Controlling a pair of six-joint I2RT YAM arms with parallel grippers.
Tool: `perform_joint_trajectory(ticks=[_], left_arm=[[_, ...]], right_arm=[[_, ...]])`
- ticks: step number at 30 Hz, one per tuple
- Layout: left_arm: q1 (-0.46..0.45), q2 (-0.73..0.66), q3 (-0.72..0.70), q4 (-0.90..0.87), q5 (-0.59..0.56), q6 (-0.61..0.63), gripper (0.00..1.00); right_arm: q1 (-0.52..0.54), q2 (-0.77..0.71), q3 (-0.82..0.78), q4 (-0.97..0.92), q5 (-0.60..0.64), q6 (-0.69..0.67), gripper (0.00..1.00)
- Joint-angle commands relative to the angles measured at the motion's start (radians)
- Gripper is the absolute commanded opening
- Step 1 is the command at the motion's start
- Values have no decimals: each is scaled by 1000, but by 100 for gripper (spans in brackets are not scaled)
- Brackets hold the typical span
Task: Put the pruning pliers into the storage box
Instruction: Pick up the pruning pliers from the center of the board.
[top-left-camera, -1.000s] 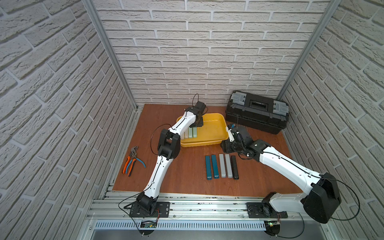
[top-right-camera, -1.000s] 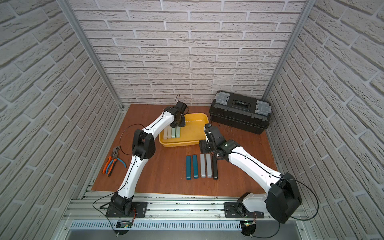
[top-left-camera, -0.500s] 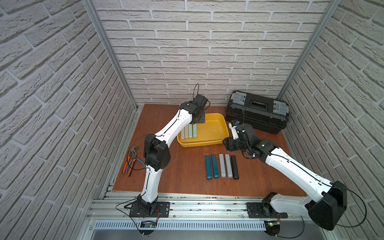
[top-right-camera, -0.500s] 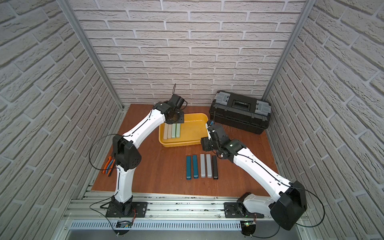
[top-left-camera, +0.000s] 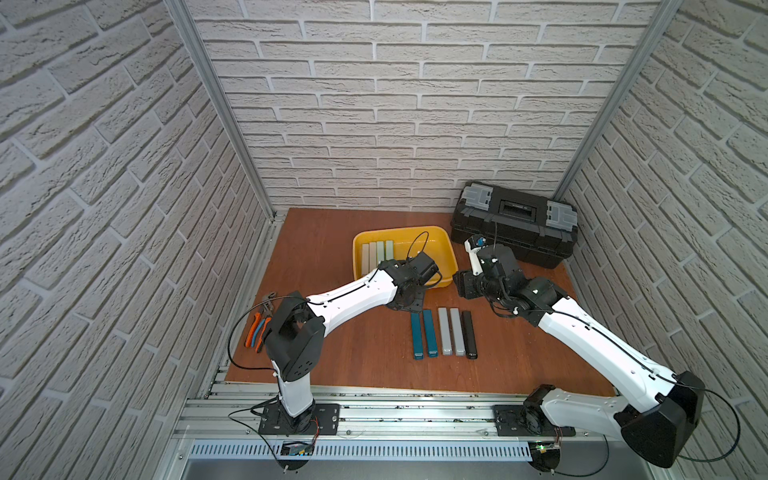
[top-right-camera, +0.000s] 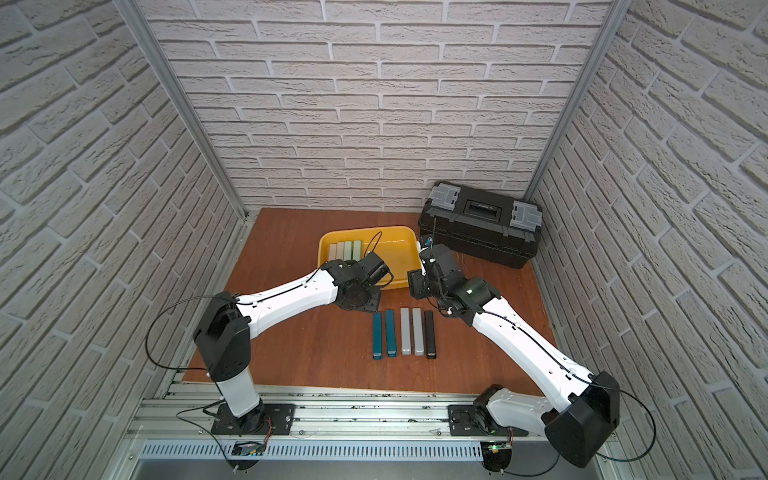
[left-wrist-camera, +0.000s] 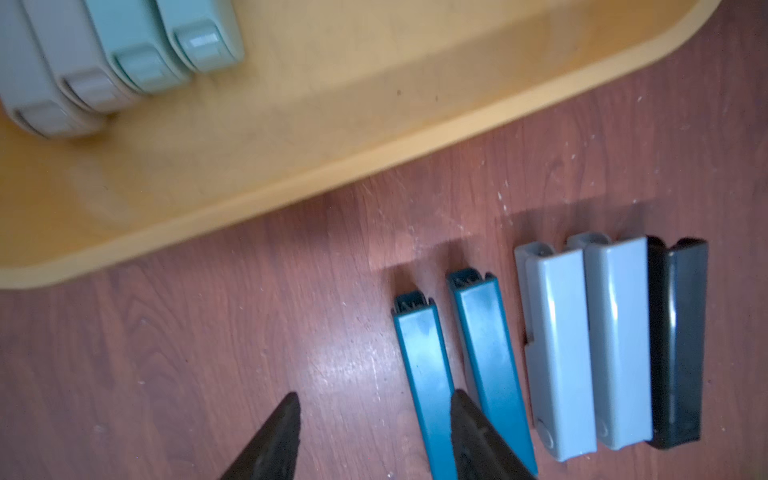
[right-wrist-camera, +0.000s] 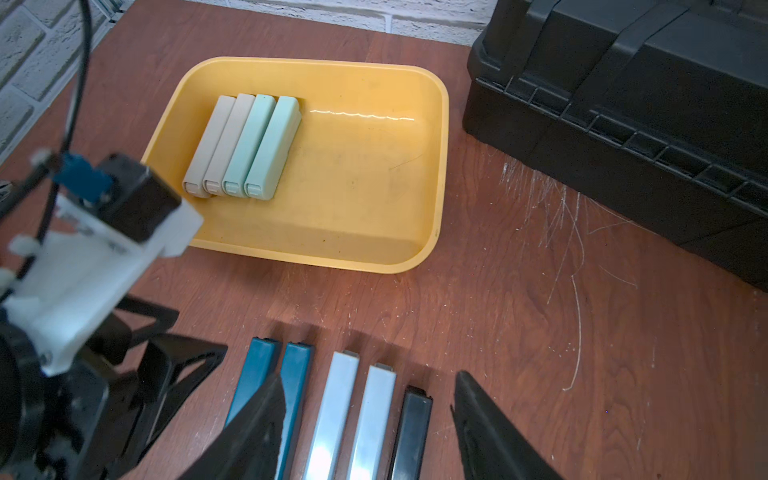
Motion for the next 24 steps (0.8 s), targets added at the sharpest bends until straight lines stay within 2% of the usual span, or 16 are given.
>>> perform_joint_trajectory(ticks=[1,11,24], left_arm=[[-40,-42,-50,71,29,-97,59],[-92,-32,-116,121,27,-195,61],[-89,40,-111,111,37,-210,60]], right_arm=[[8,-49,0,11,36,5,65],[8,-61,-34,17,25,39,66],[8,-43,-73,46,13,31,66]])
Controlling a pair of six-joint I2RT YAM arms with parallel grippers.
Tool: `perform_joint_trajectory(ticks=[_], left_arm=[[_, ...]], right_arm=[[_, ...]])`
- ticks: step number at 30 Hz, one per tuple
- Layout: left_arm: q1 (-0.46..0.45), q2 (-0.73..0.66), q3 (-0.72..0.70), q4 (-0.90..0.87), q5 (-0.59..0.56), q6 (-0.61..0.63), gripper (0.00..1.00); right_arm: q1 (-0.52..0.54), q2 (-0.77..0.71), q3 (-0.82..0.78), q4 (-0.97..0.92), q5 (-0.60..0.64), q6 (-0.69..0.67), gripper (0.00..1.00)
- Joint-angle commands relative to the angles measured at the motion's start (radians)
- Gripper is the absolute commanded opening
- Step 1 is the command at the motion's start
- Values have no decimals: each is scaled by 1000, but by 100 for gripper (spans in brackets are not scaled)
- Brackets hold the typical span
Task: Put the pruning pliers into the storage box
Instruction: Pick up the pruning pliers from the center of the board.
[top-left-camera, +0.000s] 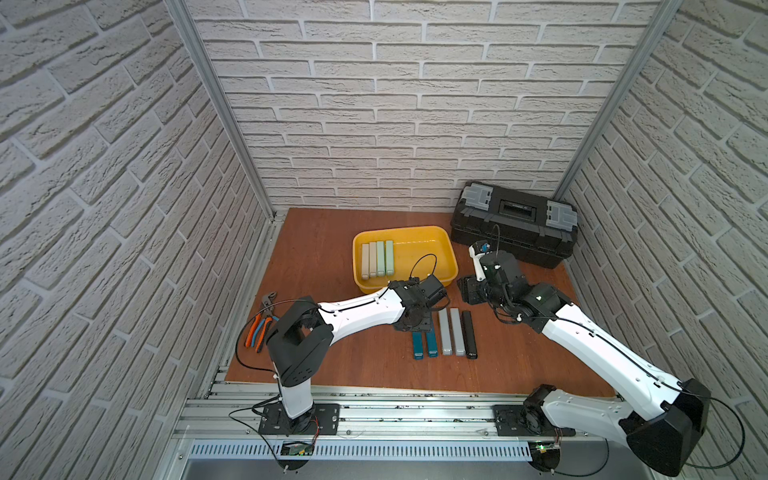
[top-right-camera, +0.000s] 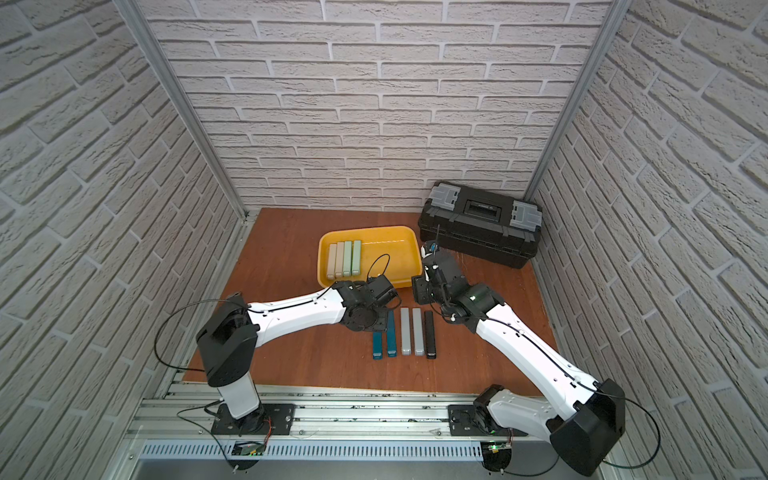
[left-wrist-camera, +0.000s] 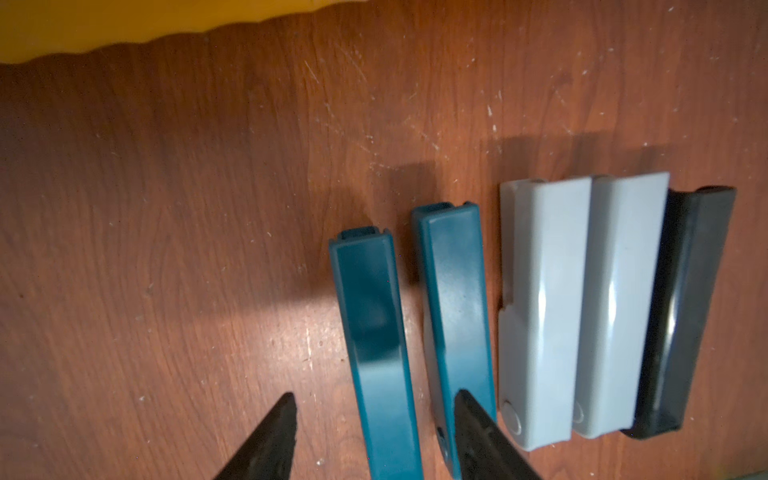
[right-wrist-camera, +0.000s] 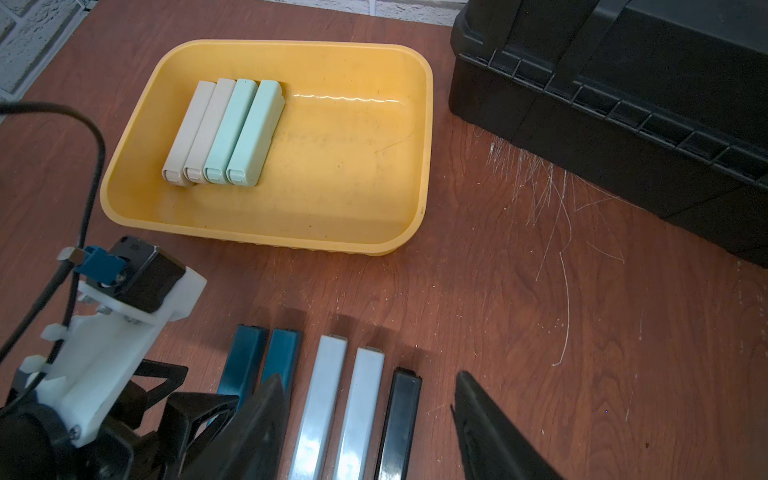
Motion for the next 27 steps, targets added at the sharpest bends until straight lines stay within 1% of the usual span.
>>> perform_joint_trajectory(ticks=[1,10,21,27], left_arm=[[0,30,-3,-9,3,-11,60],[4,54,-4,-11,10,-14,60],[28,127,23,-2,48,19,60],[35,162,36,-1,61,25,59]], right_arm=[[8,-1,-9,44,-2,7,65],[8,6,-24,54,-9,11,65],[8,24,-44,70,-6,35,66],[8,32,-43,83,-6,26,66]])
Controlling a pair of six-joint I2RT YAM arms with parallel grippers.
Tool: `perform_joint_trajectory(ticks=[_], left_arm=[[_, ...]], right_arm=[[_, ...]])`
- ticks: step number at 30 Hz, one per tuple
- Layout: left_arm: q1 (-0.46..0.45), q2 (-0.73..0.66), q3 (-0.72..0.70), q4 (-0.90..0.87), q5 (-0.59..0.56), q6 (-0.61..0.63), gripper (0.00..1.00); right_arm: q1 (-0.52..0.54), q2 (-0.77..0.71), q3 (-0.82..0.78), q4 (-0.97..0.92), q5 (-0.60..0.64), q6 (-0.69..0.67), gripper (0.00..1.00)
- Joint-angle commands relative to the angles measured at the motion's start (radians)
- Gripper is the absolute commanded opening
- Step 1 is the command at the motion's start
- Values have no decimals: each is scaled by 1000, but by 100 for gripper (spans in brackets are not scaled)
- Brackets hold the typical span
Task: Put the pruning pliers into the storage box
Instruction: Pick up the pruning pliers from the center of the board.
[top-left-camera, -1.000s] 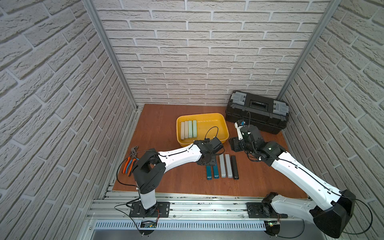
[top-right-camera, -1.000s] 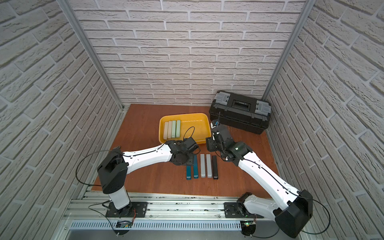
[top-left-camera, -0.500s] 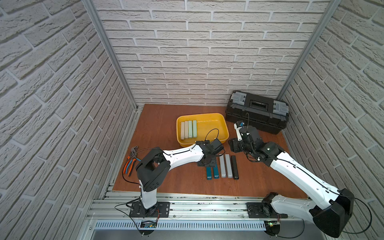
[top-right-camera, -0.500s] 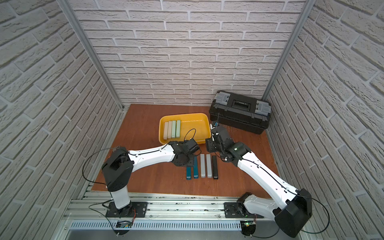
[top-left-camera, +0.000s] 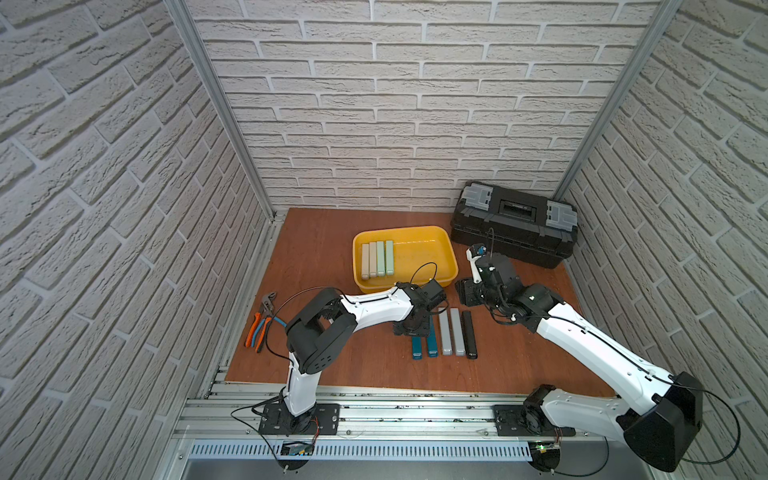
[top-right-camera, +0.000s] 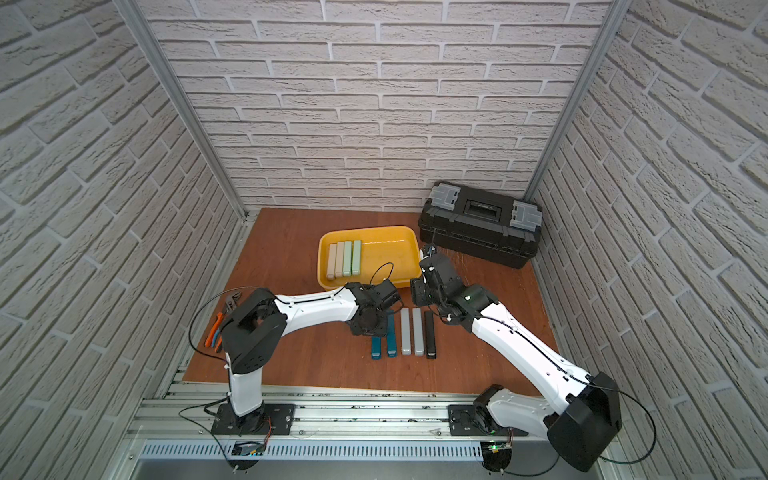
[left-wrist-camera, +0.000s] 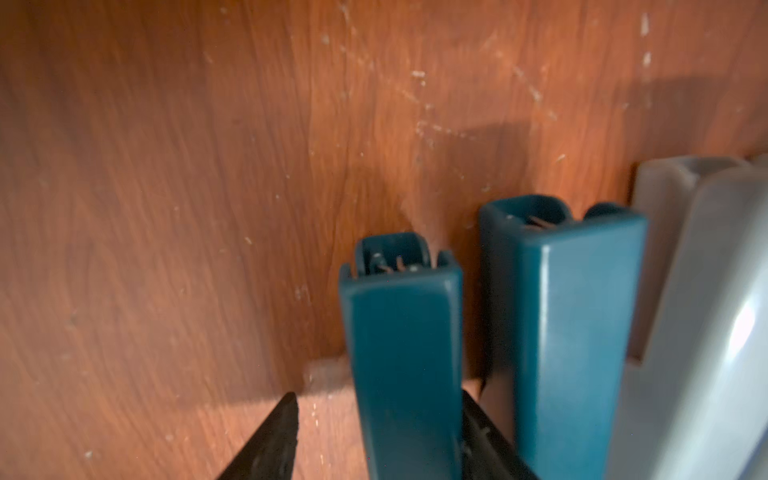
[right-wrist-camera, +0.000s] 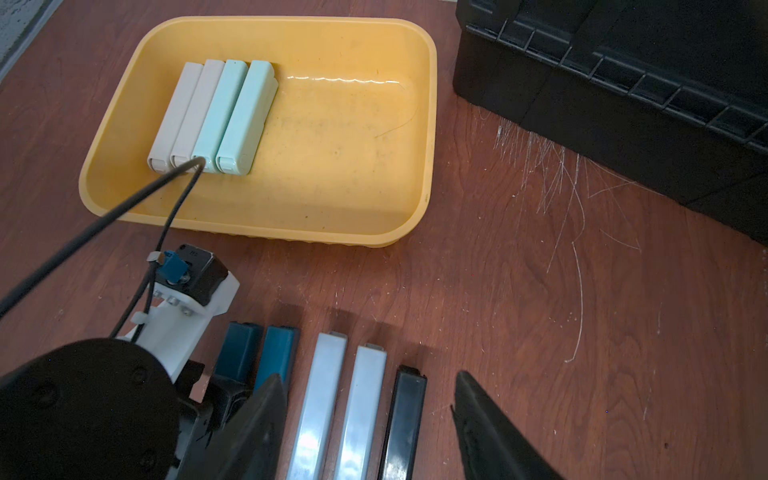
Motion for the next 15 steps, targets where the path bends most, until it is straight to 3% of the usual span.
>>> perform_joint_trajectory(ticks=[1,15], left_arm=[[9,27,20,-1,16,12,58],[11,37,32,-27,29,29,28]], right_arm=[[8,12,-8,50,-2,2,65],[8,33,11,51,-14,-6,65]])
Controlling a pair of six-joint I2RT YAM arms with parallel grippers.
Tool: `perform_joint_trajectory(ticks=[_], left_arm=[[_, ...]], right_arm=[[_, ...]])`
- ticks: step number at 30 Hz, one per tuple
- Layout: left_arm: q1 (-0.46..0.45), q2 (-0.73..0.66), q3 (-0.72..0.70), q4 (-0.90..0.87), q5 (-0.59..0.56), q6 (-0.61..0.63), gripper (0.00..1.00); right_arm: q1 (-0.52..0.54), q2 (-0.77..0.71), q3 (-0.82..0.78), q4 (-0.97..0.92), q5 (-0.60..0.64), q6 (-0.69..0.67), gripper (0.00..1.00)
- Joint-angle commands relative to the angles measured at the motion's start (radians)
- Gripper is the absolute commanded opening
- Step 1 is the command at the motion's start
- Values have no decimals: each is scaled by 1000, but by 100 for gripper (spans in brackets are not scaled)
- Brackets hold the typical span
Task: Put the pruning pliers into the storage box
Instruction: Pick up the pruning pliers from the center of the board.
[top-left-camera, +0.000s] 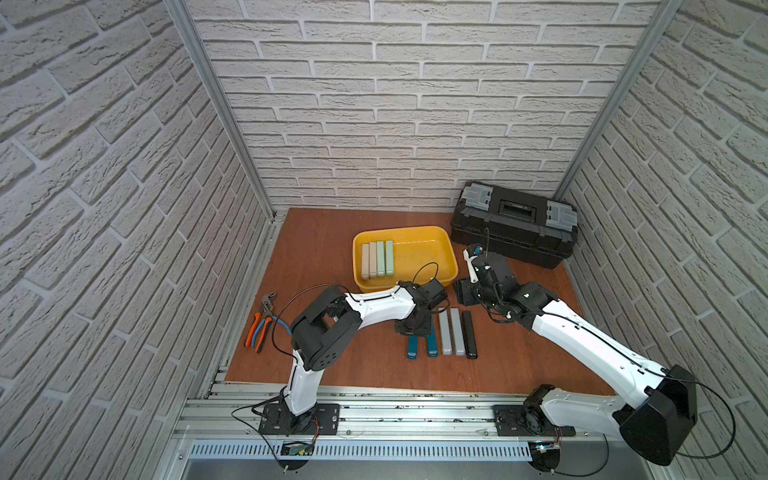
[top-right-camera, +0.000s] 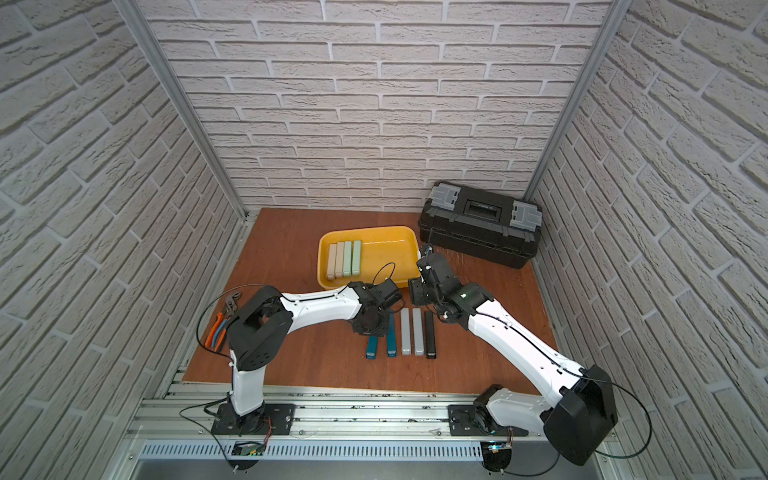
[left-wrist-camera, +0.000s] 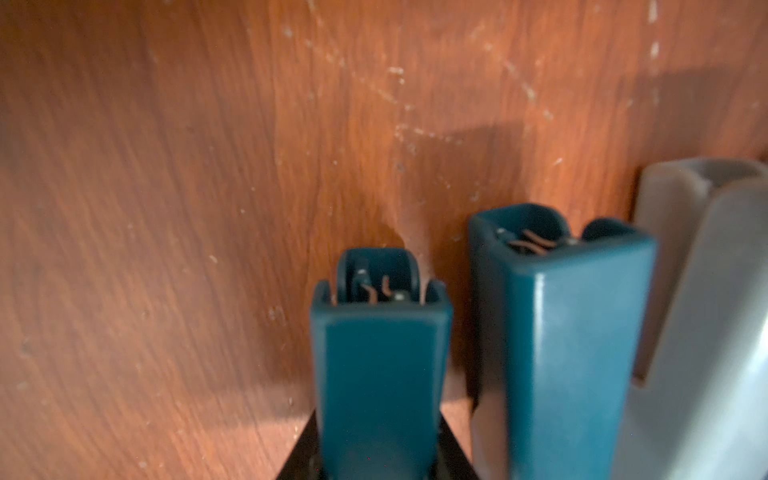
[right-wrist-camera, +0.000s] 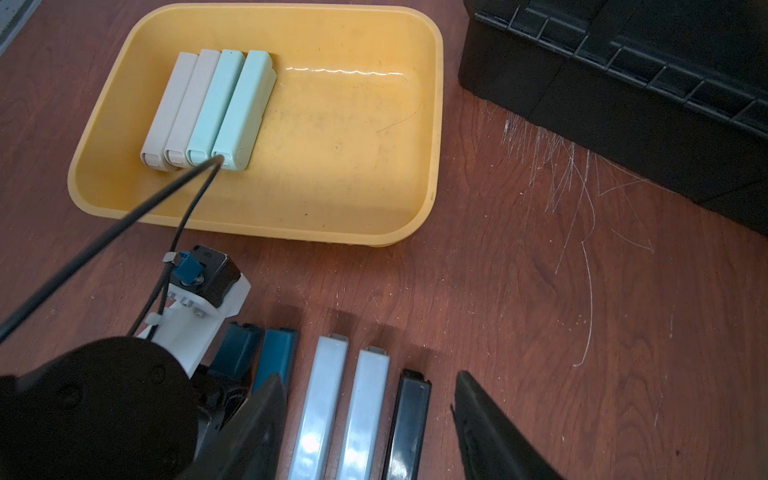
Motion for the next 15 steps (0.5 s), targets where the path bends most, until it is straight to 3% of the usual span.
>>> perform_joint_trajectory(ticks=[1,9,15], left_arm=[[7,0,5,-30,4,8,26],[22,-87,-36,-52,-5,2,23],[45,-150,36,-120,-38,26,23]], right_arm=[[7,1,15,32,-11,-3,65],[8,-1,43,26,-30,3,65],[7,-20,55,18,-21,0,65]])
